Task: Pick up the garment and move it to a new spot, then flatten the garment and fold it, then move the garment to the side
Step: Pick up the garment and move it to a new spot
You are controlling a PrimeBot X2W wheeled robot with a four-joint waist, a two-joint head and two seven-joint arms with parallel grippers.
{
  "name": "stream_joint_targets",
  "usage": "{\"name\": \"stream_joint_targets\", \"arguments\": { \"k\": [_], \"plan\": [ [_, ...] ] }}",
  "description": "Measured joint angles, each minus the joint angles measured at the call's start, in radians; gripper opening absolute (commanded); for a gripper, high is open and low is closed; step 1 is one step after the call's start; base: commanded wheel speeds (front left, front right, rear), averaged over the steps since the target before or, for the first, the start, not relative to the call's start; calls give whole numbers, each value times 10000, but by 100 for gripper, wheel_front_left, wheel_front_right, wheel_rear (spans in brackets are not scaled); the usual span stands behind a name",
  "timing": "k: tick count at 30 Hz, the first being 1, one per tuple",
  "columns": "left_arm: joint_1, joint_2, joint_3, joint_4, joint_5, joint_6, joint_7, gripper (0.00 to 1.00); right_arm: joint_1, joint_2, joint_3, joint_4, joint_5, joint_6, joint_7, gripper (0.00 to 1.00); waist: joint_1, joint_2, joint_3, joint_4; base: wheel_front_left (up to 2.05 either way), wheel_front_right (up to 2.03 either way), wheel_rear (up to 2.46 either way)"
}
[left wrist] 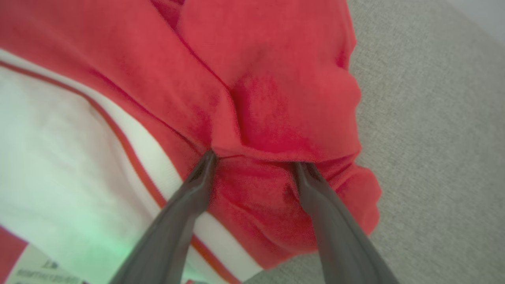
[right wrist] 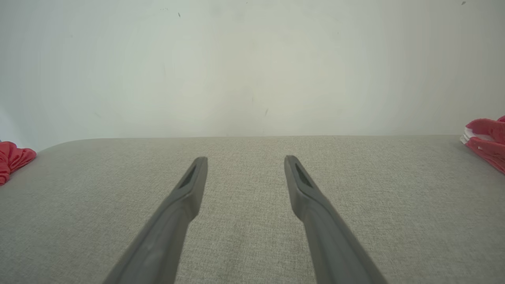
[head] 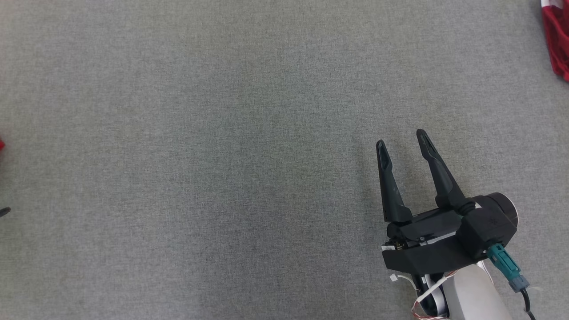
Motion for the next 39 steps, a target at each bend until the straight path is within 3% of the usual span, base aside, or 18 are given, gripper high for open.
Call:
{"name": "stream_joint_targets", "arguments": {
  "k": [1,7,13,23,31,39],
  "plan": [
    [0,-17,-10,2,0,12,-12,0,0,0,0,2,-6,2,0,100,0,0,-17,8,0,0,0],
    [76,-107,-88,-176,23,81,-1076,0,14,0,-6,42,-33,2,0,100,1,0,-184,108,0,0,0],
    [29,-286,-286,-815,150,-173,-2619,0,185,0,-65,190,-27,2,0,100,0,1,-545,301,0,0,0],
    [-747,-1032,-1162,-2219,278,-696,-4276,0,584,2,-29,424,174,0,0,100,0,0,-1709,662,0,0,0],
    [-718,-1755,-2918,-4918,-794,-744,-4266,0,958,0,-253,474,362,0,0,100,-1,-1,-2505,621,0,0,0],
    [-31,-2130,-4194,-7398,-1450,-744,-3904,0,1110,0,-384,477,562,0,0,100,-1,-2,-2710,-151,0,0,0]
  ]
}}
